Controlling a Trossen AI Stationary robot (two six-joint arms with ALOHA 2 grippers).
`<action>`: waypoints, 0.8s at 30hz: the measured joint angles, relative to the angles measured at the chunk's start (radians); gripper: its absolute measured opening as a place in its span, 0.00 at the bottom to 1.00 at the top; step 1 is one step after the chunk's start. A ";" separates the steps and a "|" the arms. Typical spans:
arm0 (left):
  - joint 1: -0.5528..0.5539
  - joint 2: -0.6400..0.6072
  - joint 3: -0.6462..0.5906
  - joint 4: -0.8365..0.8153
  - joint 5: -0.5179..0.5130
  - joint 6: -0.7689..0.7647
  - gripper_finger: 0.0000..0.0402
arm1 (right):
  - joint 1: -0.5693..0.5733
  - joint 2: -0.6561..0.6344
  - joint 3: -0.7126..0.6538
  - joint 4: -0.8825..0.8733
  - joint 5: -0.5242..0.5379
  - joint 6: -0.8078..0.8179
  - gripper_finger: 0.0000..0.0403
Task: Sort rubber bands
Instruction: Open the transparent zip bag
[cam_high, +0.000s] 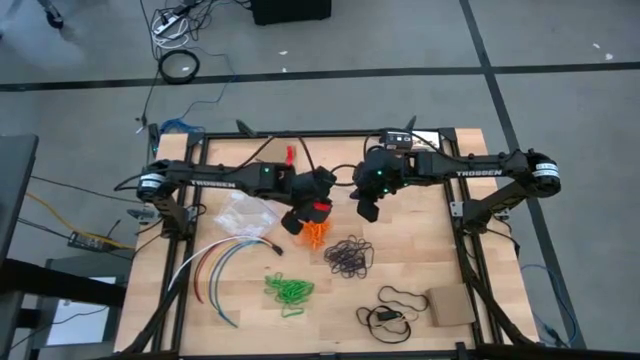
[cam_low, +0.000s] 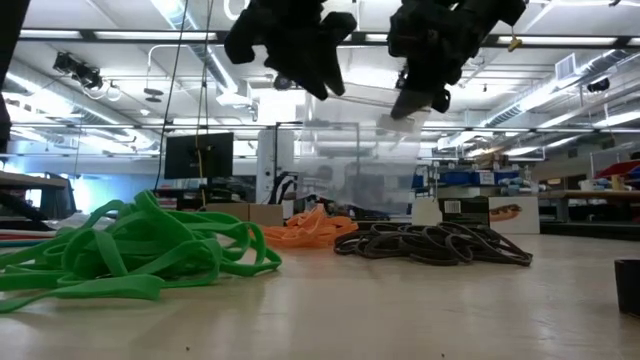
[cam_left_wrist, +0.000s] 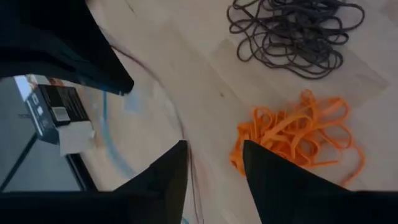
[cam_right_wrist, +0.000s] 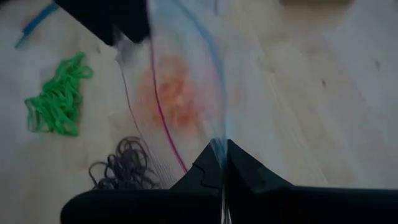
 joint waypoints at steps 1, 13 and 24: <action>0.001 0.002 0.000 -0.004 0.000 -0.003 0.38 | 0.002 0.000 0.000 0.021 -0.009 -0.007 0.00; 0.001 0.055 -0.002 0.000 -0.055 0.009 0.22 | 0.011 0.000 0.000 0.118 0.006 0.013 0.00; -0.065 0.072 -0.002 0.020 -0.117 0.097 0.01 | 0.010 0.000 0.000 0.227 0.149 0.079 0.00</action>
